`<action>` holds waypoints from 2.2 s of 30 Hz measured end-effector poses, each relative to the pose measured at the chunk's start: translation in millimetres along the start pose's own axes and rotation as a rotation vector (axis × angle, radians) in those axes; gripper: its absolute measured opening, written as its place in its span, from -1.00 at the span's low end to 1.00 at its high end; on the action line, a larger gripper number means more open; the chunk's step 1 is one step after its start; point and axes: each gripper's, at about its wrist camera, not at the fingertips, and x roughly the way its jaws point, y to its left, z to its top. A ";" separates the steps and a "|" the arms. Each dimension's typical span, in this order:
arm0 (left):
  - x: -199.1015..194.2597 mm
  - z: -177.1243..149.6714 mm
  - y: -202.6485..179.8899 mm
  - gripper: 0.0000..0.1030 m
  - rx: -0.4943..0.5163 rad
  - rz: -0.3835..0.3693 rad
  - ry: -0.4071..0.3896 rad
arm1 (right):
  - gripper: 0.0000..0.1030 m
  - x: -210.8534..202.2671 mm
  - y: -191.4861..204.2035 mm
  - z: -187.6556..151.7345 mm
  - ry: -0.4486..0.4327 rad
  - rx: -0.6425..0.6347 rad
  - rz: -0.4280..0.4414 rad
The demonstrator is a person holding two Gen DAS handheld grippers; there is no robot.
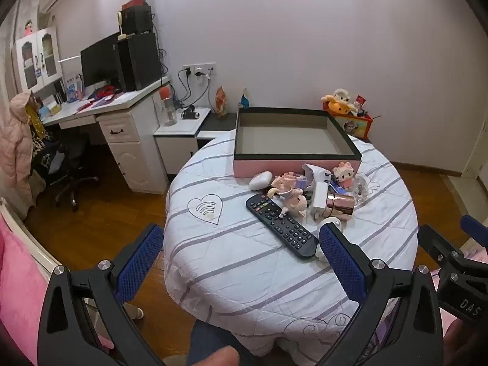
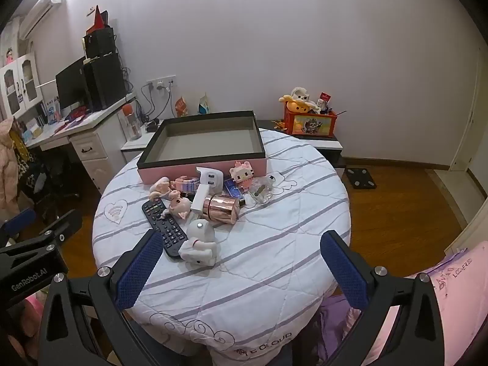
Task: Organize rigid objects
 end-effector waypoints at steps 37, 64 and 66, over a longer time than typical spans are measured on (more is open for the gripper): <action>24.5 4.7 4.8 1.00 0.001 -0.018 0.048 | 1.00 25.0 2.5 3.3 0.055 0.007 0.004; 24.9 4.6 4.6 1.00 -0.002 -0.016 0.050 | 1.00 27.9 3.4 4.1 0.055 0.004 0.014; 24.7 4.8 4.4 1.00 -0.001 -0.014 0.048 | 1.00 27.5 3.7 4.6 0.051 0.004 0.013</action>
